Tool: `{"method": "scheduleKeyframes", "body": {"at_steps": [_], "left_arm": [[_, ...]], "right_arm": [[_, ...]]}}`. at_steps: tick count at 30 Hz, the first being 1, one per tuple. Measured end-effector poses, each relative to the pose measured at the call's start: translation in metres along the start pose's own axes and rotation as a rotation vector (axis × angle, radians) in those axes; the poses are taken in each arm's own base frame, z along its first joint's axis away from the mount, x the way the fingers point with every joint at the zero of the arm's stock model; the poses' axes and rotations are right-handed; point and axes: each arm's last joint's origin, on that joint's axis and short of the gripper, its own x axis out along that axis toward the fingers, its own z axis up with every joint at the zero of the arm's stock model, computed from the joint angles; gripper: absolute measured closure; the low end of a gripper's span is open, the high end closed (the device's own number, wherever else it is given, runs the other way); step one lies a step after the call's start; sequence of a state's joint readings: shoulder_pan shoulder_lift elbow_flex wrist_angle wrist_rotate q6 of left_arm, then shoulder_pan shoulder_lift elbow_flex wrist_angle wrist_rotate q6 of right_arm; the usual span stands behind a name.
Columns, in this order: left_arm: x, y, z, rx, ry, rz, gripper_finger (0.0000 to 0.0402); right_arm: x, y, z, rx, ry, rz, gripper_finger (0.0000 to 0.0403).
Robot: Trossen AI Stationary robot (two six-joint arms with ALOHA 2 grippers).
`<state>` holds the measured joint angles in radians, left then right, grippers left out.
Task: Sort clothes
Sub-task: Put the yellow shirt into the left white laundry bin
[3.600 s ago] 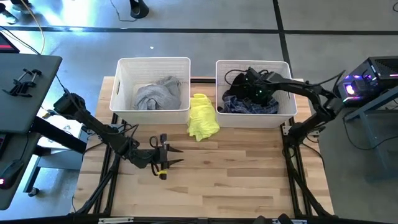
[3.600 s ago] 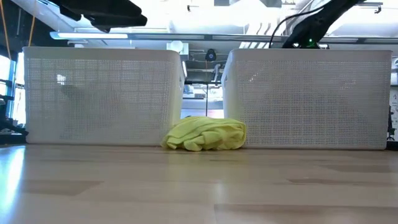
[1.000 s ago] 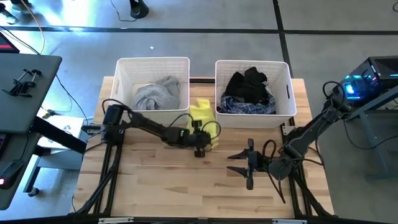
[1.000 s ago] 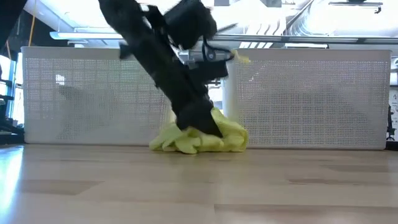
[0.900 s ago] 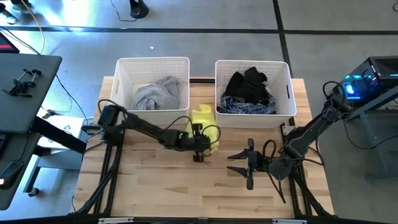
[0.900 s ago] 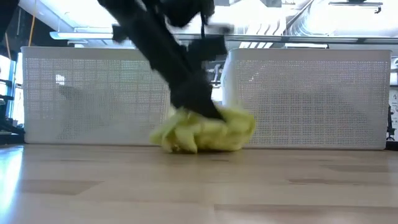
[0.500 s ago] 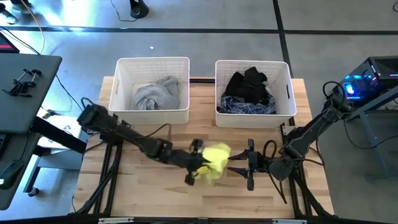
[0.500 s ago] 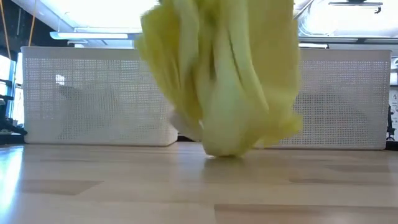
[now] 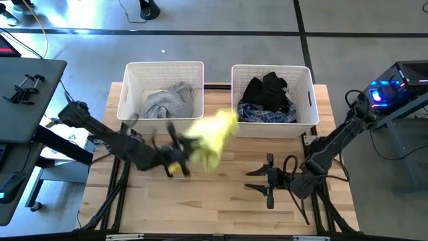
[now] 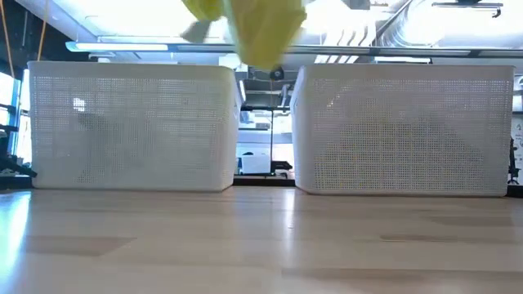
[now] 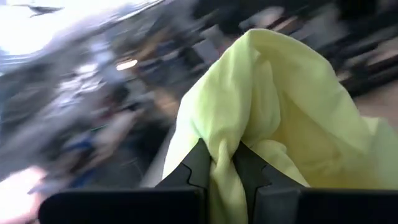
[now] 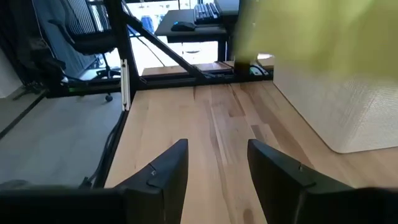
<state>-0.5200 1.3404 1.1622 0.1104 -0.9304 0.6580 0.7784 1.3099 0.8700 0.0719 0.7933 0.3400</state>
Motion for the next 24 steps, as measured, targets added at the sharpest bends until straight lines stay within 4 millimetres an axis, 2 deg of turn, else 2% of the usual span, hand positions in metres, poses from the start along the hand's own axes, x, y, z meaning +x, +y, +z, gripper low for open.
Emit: {"method": "scheduleKeyframes", "body": {"at_steps": [3,7,11,13,15,17,21,24], "left_arm": [[-0.003,0.035,-0.004,0.075,0.106,0.185,0.0383],[0.000,0.081,-0.019,0.137,0.260,0.364,0.0383],[0.006,0.124,-0.044,0.127,0.437,0.530,0.0383],[0.008,0.137,-0.061,0.113,0.517,0.575,0.0383],[0.011,0.144,-0.081,0.106,0.592,0.569,0.0383],[0.014,0.147,-0.105,0.052,0.649,0.488,0.0385],[0.025,0.149,-0.158,-0.242,0.804,0.244,0.0387],[0.039,0.140,-0.201,-0.313,0.974,0.194,0.0387]], "right_arm": [[0.004,0.002,-0.005,-0.016,0.015,-0.006,0.0245],[0.008,0.005,-0.010,-0.029,0.026,-0.010,0.0245],[0.009,0.006,-0.011,-0.031,0.024,-0.009,0.0245],[0.009,0.006,-0.011,-0.030,0.023,-0.009,0.0245],[0.009,0.006,-0.011,-0.031,0.023,-0.009,0.0245],[0.009,0.006,-0.011,-0.031,0.023,-0.009,0.0245],[0.009,0.006,-0.011,-0.032,0.023,-0.009,0.0245],[0.009,0.006,-0.011,-0.032,0.022,-0.009,0.0245]]}}
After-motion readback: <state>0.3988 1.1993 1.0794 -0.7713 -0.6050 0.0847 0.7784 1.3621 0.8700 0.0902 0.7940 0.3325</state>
